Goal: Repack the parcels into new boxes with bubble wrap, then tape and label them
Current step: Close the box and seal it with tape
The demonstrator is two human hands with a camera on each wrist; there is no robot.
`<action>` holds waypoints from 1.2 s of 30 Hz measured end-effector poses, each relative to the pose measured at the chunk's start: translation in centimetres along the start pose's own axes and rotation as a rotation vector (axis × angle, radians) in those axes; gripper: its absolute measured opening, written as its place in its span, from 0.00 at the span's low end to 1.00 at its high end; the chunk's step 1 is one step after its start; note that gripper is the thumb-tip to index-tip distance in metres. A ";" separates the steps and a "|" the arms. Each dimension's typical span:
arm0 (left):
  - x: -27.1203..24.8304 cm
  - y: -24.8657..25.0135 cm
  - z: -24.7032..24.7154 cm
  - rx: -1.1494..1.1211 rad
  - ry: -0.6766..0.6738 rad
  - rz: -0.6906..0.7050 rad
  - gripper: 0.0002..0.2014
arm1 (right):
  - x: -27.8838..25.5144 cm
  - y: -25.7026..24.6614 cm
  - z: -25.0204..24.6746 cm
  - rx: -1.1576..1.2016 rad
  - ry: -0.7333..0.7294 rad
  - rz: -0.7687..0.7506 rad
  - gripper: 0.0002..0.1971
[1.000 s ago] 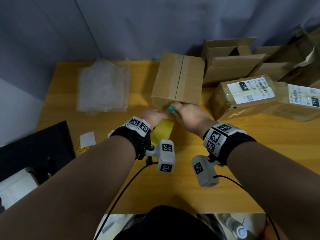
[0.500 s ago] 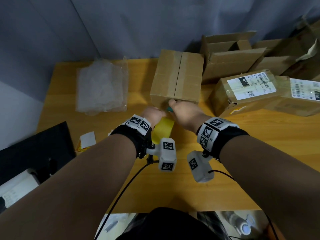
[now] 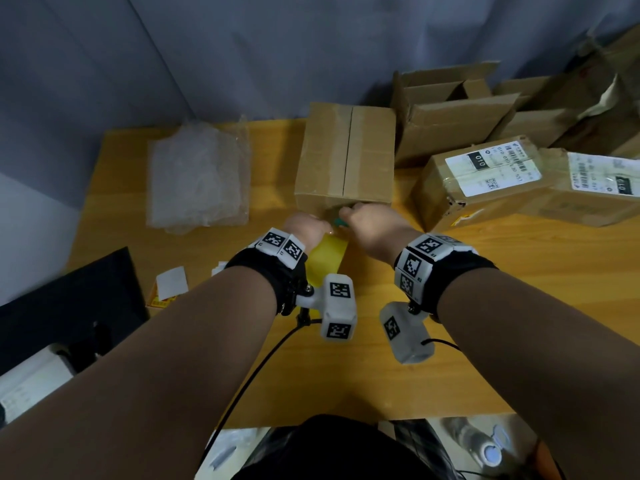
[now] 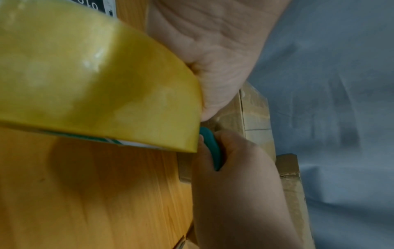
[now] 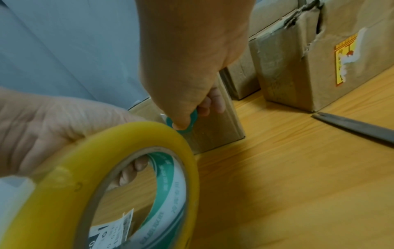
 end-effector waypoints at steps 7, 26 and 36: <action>0.1 -0.8 -0.5 -0.052 0.041 -0.004 0.20 | -0.8 0.5 -0.1 0.019 0.016 0.010 0.17; -1.6 -1.1 -0.8 -0.051 0.033 0.022 0.17 | -0.5 -1.1 -0.6 -0.005 0.013 -0.044 0.19; -1.4 -1.7 -1.0 -0.089 0.059 -0.022 0.18 | -1.0 0.5 0.7 -0.015 0.016 0.002 0.15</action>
Point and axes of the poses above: each hand's wrist, its own x-axis towards the middle knuckle, its own z-axis out of the palm, y = z × x, the point moved 7 cm from there along x, towards the middle knuckle, and after that the axes turned 14 degrees about y, right-handed, at the moved point
